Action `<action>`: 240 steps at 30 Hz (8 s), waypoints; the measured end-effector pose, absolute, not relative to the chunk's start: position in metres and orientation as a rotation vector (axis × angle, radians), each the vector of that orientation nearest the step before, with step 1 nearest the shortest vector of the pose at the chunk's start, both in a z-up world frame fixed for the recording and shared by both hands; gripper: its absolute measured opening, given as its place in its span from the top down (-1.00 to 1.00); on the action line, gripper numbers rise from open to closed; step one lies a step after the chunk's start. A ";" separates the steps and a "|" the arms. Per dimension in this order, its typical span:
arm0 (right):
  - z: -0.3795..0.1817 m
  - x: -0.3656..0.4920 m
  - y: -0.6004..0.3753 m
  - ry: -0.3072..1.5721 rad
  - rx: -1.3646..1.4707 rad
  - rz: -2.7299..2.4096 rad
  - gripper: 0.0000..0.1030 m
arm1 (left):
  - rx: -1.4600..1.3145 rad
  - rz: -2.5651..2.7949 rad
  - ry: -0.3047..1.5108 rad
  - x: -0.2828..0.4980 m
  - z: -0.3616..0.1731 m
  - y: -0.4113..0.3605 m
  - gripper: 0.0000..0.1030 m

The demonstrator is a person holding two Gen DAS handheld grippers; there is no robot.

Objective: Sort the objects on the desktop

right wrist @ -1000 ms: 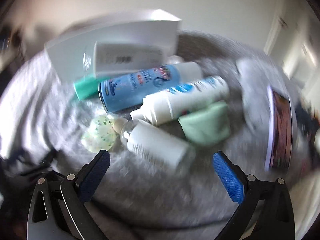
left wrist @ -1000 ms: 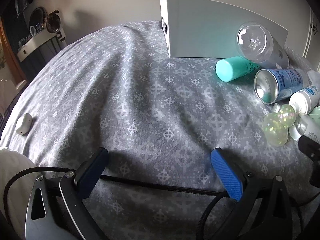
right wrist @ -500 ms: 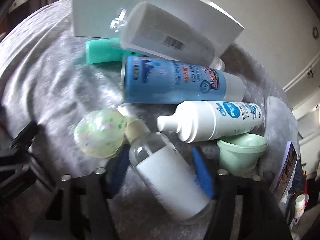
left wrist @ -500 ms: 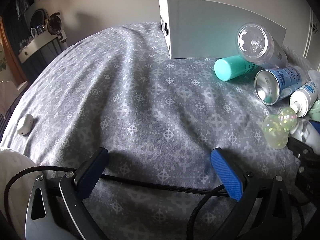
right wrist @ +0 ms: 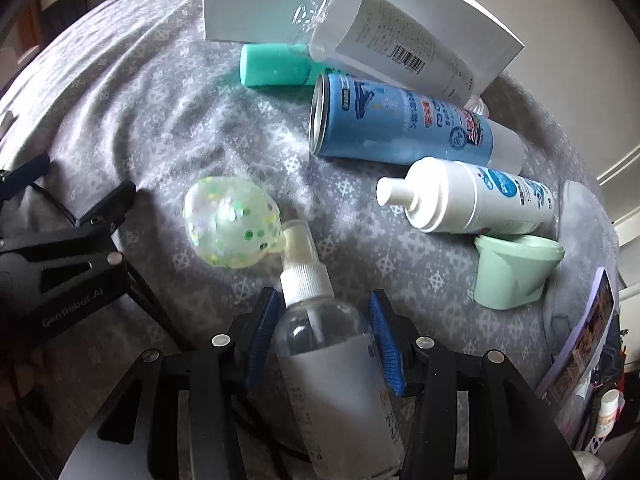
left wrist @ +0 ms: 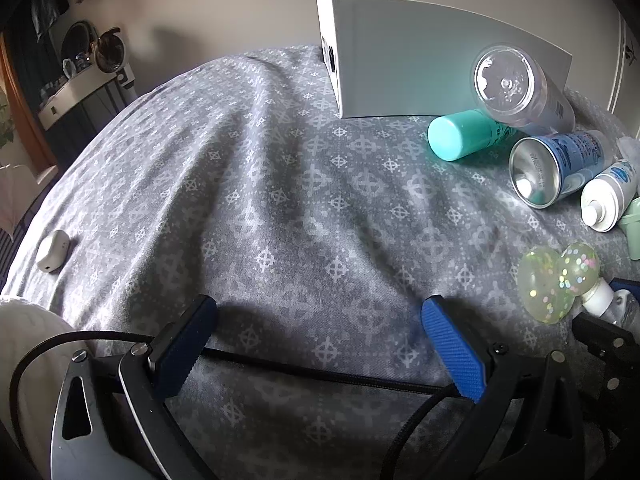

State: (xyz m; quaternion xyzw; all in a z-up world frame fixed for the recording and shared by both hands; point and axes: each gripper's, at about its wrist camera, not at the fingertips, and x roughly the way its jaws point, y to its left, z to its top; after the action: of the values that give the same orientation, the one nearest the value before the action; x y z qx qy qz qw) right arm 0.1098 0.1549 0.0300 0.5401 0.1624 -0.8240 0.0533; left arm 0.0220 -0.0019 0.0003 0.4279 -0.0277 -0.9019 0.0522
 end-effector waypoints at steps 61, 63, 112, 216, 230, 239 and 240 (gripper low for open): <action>0.058 0.066 0.269 0.278 1.747 -2.902 -0.59 | 1.296 -2.731 -0.034 0.017 -0.003 -0.008 -0.99; 0.051 0.055 0.269 0.381 1.735 -2.851 -0.59 | 1.296 -2.731 -0.035 0.017 -0.004 -0.008 -0.99; 0.153 -0.140 0.170 0.658 1.077 -3.072 -0.28 | 1.294 -2.732 -0.016 0.021 -0.001 -0.008 -0.99; 0.009 0.099 0.246 -0.270 1.800 -2.952 -1.00 | 1.312 -2.739 -0.123 -0.005 0.066 0.013 -0.99; 0.017 0.094 0.250 -0.318 1.811 -2.901 -1.00 | 1.310 -2.716 0.008 0.015 -0.005 -0.004 -0.99; 0.077 0.059 0.162 0.750 1.223 -2.835 -0.97 | 1.293 -2.717 0.000 0.025 -0.009 -0.009 -0.99; 0.079 0.056 0.154 0.778 1.184 -2.798 -0.97 | 1.291 -2.718 0.000 0.026 -0.010 -0.009 -0.99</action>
State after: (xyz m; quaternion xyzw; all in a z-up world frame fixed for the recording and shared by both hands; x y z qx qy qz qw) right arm 0.0556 0.1539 0.0787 0.3776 0.2479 -0.8921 0.0028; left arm 0.0260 -0.0090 -0.0098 0.4283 0.0000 -0.9012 0.0663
